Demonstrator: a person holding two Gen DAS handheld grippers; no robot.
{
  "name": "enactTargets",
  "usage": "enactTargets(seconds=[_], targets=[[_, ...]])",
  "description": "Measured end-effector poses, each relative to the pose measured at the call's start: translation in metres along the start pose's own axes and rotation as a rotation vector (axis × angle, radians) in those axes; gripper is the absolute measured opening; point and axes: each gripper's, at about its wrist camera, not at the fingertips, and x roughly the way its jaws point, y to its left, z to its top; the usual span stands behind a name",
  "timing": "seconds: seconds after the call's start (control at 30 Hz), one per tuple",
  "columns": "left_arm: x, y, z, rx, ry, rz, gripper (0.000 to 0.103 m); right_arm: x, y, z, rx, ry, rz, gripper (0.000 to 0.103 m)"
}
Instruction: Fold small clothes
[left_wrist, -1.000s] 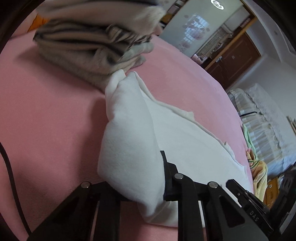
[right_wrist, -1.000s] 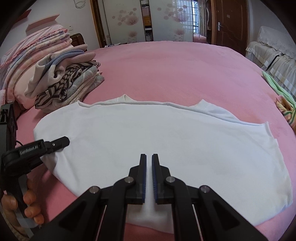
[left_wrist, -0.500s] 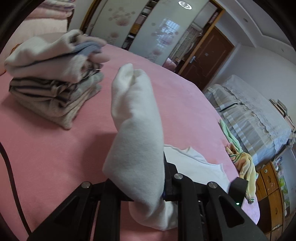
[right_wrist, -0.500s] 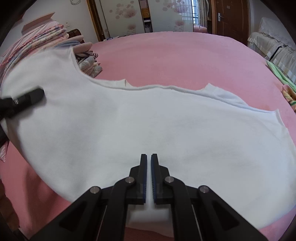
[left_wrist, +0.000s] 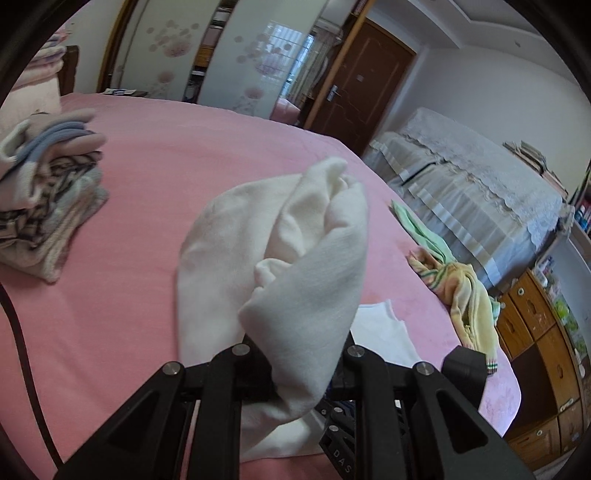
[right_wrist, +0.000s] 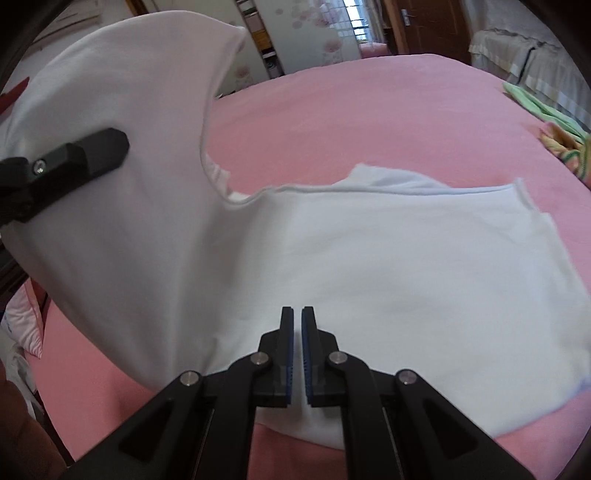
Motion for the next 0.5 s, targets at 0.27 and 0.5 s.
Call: enactTargets(seconds=[0.27, 0.5], targets=[[0.078, -0.082, -0.035, 0.034, 0.125, -0.033, 0.016, -0.047, -0.098, -0.012, 0.143, -0.041, -0.107, 0.004], [0.115, -0.122, -0.077, 0.131, 0.211, 0.044, 0.016, -0.071, -0.141, -0.026, 0.158, -0.018, -0.075, 0.0]])
